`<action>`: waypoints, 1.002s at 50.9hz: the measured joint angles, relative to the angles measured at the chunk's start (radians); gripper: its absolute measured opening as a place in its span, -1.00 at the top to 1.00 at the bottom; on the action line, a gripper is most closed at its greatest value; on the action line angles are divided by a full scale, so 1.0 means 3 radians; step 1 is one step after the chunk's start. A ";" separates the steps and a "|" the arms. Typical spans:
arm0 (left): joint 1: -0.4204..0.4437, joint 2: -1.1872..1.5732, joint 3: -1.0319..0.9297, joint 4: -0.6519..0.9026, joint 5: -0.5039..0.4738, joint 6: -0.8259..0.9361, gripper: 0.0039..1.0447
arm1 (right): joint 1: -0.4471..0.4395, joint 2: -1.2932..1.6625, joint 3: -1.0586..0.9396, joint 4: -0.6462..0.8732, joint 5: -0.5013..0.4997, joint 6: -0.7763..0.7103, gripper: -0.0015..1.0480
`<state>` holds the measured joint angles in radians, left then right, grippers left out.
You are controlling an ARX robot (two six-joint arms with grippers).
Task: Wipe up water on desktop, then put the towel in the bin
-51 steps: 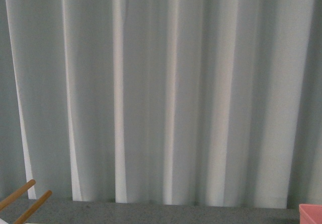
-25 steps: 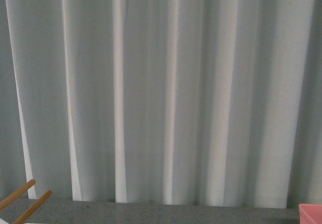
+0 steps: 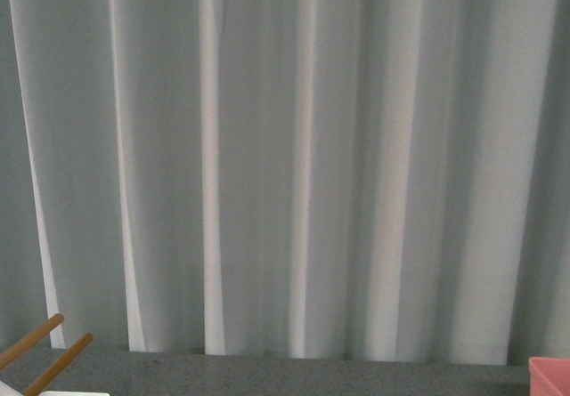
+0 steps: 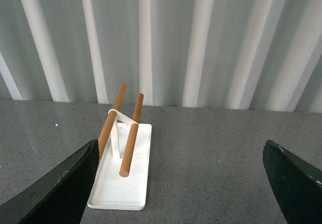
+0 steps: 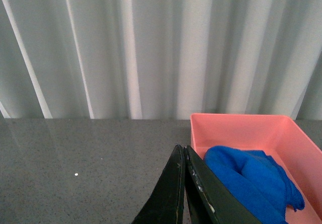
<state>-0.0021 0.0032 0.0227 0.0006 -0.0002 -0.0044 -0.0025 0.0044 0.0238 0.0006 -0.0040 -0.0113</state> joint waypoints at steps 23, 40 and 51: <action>0.0000 0.0000 -0.0001 0.0000 0.0000 0.0000 -0.88 | 0.0000 0.0000 0.0000 0.0000 0.0001 0.0003 -0.53; 0.0000 0.0000 -0.0001 0.0000 0.0000 0.0000 -0.88 | 0.0000 0.0000 0.0000 0.0000 0.0001 0.0005 -0.87; 0.0000 0.0000 0.0000 0.0000 0.0000 0.0000 -0.88 | 0.0000 0.0000 0.0000 0.0000 0.0001 0.0005 -0.87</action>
<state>-0.0021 0.0032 0.0227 0.0006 -0.0002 -0.0044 -0.0025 0.0044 0.0238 0.0006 -0.0036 -0.0097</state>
